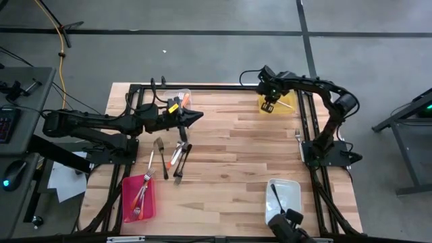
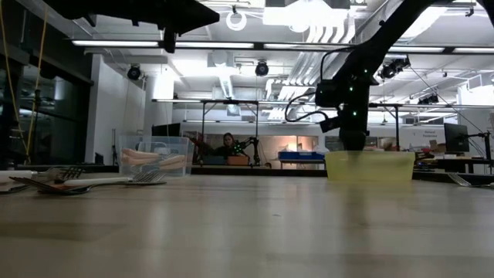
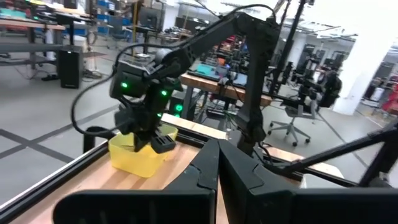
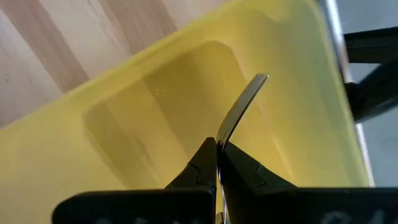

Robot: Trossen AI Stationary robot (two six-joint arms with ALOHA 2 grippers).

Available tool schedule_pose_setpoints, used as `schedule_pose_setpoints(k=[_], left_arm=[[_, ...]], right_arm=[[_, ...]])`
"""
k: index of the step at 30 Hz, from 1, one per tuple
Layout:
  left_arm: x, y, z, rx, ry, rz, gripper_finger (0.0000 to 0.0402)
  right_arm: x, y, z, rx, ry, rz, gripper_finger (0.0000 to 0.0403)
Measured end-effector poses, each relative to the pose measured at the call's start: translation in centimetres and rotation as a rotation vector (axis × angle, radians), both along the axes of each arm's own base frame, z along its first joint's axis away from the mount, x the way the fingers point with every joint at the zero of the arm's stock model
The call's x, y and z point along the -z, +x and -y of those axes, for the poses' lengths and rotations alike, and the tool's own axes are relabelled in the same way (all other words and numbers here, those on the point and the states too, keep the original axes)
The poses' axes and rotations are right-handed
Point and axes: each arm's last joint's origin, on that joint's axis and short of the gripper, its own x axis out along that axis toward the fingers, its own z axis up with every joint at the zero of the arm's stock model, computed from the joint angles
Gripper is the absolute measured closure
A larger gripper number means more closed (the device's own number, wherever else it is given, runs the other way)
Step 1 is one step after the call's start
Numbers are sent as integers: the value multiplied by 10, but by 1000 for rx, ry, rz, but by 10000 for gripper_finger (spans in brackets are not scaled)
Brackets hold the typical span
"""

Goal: Sort silverware by color (type)
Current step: Put the white fork into the yellow bin

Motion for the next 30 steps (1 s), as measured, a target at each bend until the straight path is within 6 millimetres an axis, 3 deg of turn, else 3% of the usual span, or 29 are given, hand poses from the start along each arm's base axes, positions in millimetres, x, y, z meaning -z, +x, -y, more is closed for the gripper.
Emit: schedule_pose_setpoints(k=[10, 13, 17, 24, 30], left_arm=[[0, 0, -1, -25, 0, 0, 401], [0, 0, -1, -25, 0, 1, 401], [0, 0, -1, -25, 0, 1, 401], [0, 0, -1, -25, 0, 1, 401], [0, 0, -1, -25, 0, 1, 401]], right_arm=[[2, 0, 0, 20, 0, -2, 396], [1, -1, 0, 69, -9, -12, 369], [-4, -3, -2, 83, -27, -35, 305], [-34, -11, -14, 86, -20, 59, 203], [-78, -17, -39, 179, 105, 379, 179]])
